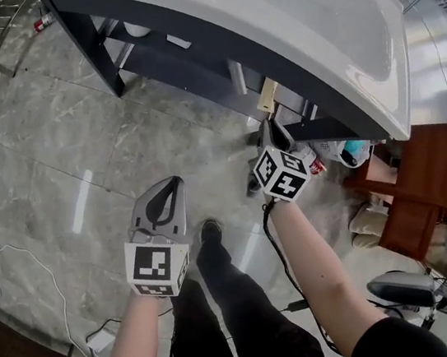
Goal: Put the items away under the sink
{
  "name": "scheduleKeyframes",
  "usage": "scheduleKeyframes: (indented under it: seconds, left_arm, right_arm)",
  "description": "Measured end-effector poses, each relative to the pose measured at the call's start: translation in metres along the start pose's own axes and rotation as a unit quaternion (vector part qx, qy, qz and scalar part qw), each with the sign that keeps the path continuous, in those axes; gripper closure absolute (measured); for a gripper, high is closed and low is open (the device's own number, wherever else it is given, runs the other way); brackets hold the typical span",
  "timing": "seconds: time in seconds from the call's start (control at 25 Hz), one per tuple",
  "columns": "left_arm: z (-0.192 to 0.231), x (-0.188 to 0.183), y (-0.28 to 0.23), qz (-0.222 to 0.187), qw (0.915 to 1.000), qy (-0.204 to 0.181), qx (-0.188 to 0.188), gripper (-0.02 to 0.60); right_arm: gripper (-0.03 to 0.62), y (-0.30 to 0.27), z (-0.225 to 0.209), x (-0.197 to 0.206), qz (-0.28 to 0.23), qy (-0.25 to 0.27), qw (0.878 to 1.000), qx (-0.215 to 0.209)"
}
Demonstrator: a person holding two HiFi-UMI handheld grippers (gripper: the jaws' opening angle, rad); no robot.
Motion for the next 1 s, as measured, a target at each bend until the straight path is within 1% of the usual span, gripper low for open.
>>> scheduleKeyframes:
  seconds: [0.12,0.32,0.48,0.56,0.72,0.88,1.0]
  left_arm:
    - [-0.011,-0.01,0.028,-0.005,0.9999,-0.006,0.013,0.572]
    - [-0.019,-0.033,0.077,-0.013,0.9995,-0.019,0.024,0.572]
    - [-0.035,-0.059,0.116,-0.035,0.9987,-0.025,0.028,0.572]
    - [-0.038,-0.073,0.135,-0.05,0.9981,-0.023,0.026,0.572]
    - [-0.047,-0.097,0.174,-0.08,0.9965,-0.006,0.022,0.572]
    - [-0.055,-0.119,0.209,-0.107,0.9941,0.009,0.016,0.572]
    - [-0.059,-0.133,0.234,-0.119,0.9928,0.008,0.01,0.572]
  right_arm:
    - [0.574,0.042,0.025,-0.006,-0.005,-0.01,1.0,-0.017]
    - [0.574,0.117,0.065,-0.029,-0.027,0.0,0.999,-0.043]
    - [0.574,0.18,0.085,-0.054,-0.044,0.011,0.997,-0.065]
    - [0.574,0.205,0.097,-0.07,-0.058,0.011,0.995,-0.074]
    - [0.574,0.25,0.12,-0.104,-0.092,0.01,0.992,-0.09]
    - [0.574,0.288,0.141,-0.137,-0.128,0.012,0.987,-0.095]
    - [0.579,0.314,0.151,-0.162,-0.155,0.018,0.983,-0.1]
Point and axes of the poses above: the fingertips, and each gripper's own axes: y backward along the fingers, z to its left, x out of its underside, the point moved 4 cm from there along y, backward along the fingers, and after that the axes turned 9 degrees about y, right-handed, at the moved point
